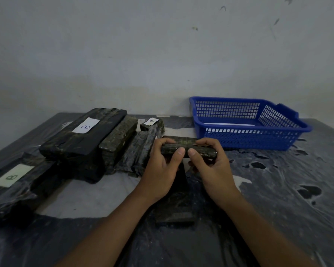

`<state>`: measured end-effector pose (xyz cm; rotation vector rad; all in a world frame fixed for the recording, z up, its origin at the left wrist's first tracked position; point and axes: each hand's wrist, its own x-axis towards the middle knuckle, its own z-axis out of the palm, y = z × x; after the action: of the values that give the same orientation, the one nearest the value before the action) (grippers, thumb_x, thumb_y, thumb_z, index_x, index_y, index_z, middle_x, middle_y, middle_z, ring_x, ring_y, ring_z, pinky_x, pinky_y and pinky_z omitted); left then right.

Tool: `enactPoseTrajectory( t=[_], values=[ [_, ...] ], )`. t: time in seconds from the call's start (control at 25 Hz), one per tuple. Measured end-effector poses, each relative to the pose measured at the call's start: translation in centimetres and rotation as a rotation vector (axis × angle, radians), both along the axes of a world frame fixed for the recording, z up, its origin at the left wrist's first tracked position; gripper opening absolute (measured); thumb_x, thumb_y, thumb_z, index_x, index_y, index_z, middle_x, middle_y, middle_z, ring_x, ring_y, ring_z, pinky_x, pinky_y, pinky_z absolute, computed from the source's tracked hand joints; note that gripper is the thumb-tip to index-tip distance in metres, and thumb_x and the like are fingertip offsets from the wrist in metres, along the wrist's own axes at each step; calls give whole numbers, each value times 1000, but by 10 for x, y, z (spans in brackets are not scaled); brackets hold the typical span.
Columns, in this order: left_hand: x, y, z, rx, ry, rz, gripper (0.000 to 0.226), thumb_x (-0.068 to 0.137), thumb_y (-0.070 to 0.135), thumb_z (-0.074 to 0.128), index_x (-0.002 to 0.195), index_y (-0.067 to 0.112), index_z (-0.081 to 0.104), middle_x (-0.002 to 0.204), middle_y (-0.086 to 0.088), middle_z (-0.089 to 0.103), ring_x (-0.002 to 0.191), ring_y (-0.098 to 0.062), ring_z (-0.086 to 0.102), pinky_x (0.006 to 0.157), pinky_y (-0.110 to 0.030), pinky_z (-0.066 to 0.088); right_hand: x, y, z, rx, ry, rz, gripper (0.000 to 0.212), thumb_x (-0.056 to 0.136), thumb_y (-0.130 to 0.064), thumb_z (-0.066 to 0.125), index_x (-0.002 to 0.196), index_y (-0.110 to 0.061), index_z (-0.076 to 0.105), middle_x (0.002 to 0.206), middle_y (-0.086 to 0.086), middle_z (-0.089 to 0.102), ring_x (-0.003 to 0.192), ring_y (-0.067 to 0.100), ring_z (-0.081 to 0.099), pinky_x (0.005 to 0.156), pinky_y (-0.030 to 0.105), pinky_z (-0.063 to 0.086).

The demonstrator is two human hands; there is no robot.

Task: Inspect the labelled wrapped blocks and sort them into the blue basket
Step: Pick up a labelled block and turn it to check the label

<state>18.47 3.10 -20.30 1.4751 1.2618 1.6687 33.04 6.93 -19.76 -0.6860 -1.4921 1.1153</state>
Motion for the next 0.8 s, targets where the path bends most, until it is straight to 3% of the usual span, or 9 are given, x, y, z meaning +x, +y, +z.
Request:
enactPoseTrajectory(
  t=[0.12,0.2,0.32,0.4,0.48,0.6,0.68,0.8],
  values=[
    [1,-1,2,12,-37,6,34,91,37,61,118,18,51,107,-10,66,89,-7,68,77,-24,55,0,0,-1,-29,18,37,34,86,-35,72,114,-21,59,96,-7,72,86,16,70,78,33,58],
    [-1,-1,2,15,-90,7,26,96,24,64,117,14,53,109,-8,67,93,-9,69,78,-24,56,-2,4,-2,-93,88,54,42,93,-40,71,128,-23,55,117,-4,68,102,19,71,81,32,60],
    [-8,-2,4,51,-60,29,23,92,14,66,112,11,54,122,2,62,109,3,62,86,-16,52,0,11,4,-392,282,91,63,89,-52,68,142,-24,49,137,10,62,117,32,68,74,39,62],
    [-10,-4,6,75,4,-4,28,80,16,64,106,11,54,136,3,57,122,7,54,92,-10,46,2,12,8,-601,284,195,56,96,-53,62,137,-14,59,130,17,70,105,30,72,65,35,62],
    [-11,-4,5,97,90,-42,29,77,11,59,106,10,54,150,4,47,136,7,43,99,-8,39,2,9,9,-679,243,238,45,101,-44,55,131,-11,64,123,18,73,93,24,72,59,32,61],
    [-12,-2,4,120,56,-68,43,83,25,58,125,22,52,162,8,31,150,-6,29,117,-25,33,3,13,9,-636,289,175,32,103,-23,57,131,-8,62,124,20,72,98,28,73,66,37,61],
    [-11,0,4,49,-149,-73,56,85,40,61,138,32,43,158,7,37,146,-12,38,119,-42,37,5,13,11,-602,282,150,26,102,-14,56,126,-8,65,118,16,75,102,28,75,76,40,62],
    [-10,3,5,-123,-300,-61,60,89,32,65,144,31,42,139,1,62,127,-14,61,107,-41,50,6,12,12,-579,220,160,23,101,-11,58,123,-9,67,111,13,78,96,23,77,75,37,62]
  ],
)
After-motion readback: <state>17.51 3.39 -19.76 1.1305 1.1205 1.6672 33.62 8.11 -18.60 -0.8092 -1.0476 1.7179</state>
